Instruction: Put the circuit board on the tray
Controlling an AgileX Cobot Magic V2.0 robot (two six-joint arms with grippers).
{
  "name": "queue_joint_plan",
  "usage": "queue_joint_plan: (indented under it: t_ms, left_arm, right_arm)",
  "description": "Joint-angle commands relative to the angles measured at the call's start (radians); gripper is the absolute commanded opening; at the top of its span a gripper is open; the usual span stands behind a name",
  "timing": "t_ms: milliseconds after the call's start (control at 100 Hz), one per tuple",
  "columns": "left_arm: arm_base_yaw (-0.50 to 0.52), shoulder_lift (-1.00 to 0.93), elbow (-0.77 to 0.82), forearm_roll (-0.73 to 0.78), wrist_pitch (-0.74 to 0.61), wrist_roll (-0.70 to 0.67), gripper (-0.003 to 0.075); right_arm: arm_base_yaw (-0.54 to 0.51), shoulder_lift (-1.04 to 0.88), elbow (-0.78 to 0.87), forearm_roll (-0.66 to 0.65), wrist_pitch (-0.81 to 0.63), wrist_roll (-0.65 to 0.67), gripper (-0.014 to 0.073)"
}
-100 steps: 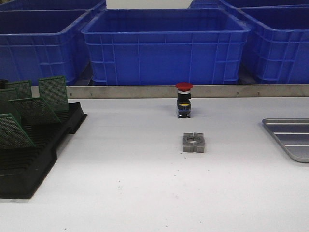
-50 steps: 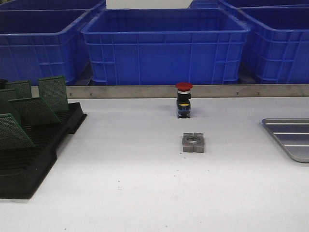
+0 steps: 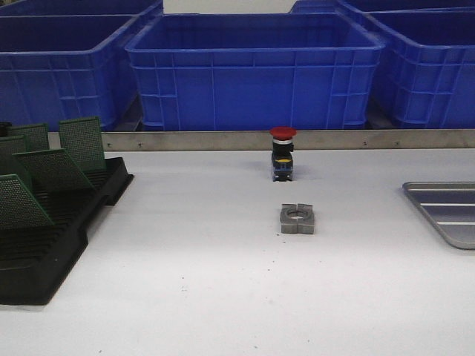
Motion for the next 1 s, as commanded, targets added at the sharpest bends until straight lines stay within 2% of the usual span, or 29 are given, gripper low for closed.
queue_joint_plan:
  t_ms: [0,130,200,330,480,620,840,990]
  left_arm:
    - [-0.005,0.098,-0.085,-0.012,-0.032,0.084,0.015]
    - [-0.005,0.208,-0.166,-0.077,-0.015,0.269,0.0335]
    - [-0.005,0.265,-0.21,-0.138,0.005,0.388,0.0397]
    - [-0.005,0.372,-0.281,-0.283,0.074,0.679,0.0413]
    - [-0.005,0.489,-0.349,-0.443,0.188,1.175,0.0413]
    - [-0.005,0.59,-0.37,-0.474,0.247,1.547,0.0413]
    - [-0.067,0.739,-0.37,-0.498,0.218,1.676,0.0413]
    - [-0.108,0.797,-0.37,-0.493,0.085,1.676,0.0413]
  right_arm:
    - [-0.005,-0.008,0.001,0.0,-0.074,-0.009,-0.0058]
    - [-0.005,-0.008,0.001,0.0,-0.074,-0.009,-0.0058]
    - [-0.005,-0.008,0.001,0.0,-0.074,-0.009,-0.0058]
    - [-0.005,-0.008,0.001,0.0,-0.074,-0.009,-0.0058]
    - [-0.005,-0.008,0.001,0.0,-0.074,-0.009,-0.0058]
    - [-0.005,-0.008,0.001,0.0,-0.074,-0.009,-0.0058]
    - [-0.005,-0.008,0.001,0.0,-0.074,-0.009,-0.0058]
    - [-0.005,-0.008,0.001,0.0,-0.074,-0.009,-0.0058]
